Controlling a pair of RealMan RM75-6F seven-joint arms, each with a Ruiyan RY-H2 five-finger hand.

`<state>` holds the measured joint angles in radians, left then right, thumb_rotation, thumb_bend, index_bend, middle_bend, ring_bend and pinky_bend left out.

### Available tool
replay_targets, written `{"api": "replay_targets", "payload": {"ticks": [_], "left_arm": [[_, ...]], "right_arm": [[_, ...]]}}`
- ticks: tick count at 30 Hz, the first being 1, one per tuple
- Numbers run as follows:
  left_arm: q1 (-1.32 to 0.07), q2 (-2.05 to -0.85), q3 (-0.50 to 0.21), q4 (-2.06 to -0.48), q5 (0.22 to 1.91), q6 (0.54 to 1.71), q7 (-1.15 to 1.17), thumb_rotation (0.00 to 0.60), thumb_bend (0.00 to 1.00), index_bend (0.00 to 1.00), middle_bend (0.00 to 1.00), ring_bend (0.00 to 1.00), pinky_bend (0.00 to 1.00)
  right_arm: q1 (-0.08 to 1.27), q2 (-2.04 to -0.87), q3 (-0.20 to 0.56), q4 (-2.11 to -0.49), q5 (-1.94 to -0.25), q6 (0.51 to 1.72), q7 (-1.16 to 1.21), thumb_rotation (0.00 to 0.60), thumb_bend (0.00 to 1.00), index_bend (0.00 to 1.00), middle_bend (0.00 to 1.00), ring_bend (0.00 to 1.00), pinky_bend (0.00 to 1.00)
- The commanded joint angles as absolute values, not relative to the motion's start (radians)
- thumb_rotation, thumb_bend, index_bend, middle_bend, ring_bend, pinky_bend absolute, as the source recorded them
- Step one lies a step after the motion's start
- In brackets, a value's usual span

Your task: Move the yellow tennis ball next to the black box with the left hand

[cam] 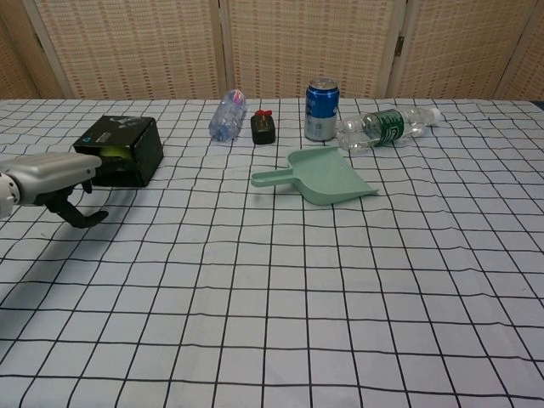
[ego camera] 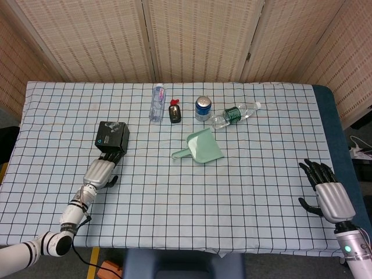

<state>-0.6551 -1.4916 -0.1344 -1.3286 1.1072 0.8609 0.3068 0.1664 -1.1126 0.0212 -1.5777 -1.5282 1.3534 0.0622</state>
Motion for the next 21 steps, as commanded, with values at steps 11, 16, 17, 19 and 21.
{"api": "replay_targets", "payload": {"ticks": [11, 16, 17, 19, 21], "left_arm": [[-0.501, -1.244, -0.014, -1.535, 1.253, 1.044, 0.261, 0.6, 0.46, 0.1, 0.18, 0.16, 0.4], [-0.396, -1.129, 0.033, -1.626, 1.354, 1.223, 0.258, 0.6, 0.45, 0.12, 0.19, 0.17, 0.4], [-0.376, -1.118, 0.04, -1.63, 1.371, 1.256, 0.257, 0.6, 0.45, 0.12, 0.19, 0.17, 0.4], [-0.336, -1.106, 0.052, -1.631, 1.402, 1.321, 0.255, 0.6, 0.45, 0.12, 0.19, 0.17, 0.4], [-0.306, -1.108, 0.059, -1.621, 1.42, 1.365, 0.254, 0.6, 0.45, 0.12, 0.18, 0.17, 0.4]], "right_arm": [[0.165, -1.114, 0.02, -1.58, -1.532, 1.356, 0.056, 0.6, 0.2, 0.02, 0.0, 0.0, 0.02], [0.168, -1.118, 0.021, -1.576, -1.529, 1.352, 0.051, 0.6, 0.21, 0.02, 0.0, 0.0, 0.02], [0.169, -1.12, 0.021, -1.575, -1.528, 1.35, 0.05, 0.6, 0.21, 0.02, 0.0, 0.0, 0.02], [0.171, -1.123, 0.021, -1.571, -1.524, 1.343, 0.046, 0.6, 0.21, 0.02, 0.0, 0.0, 0.02], [0.173, -1.126, 0.021, -1.569, -1.522, 1.339, 0.04, 0.6, 0.21, 0.02, 0.0, 0.0, 0.02]]}}
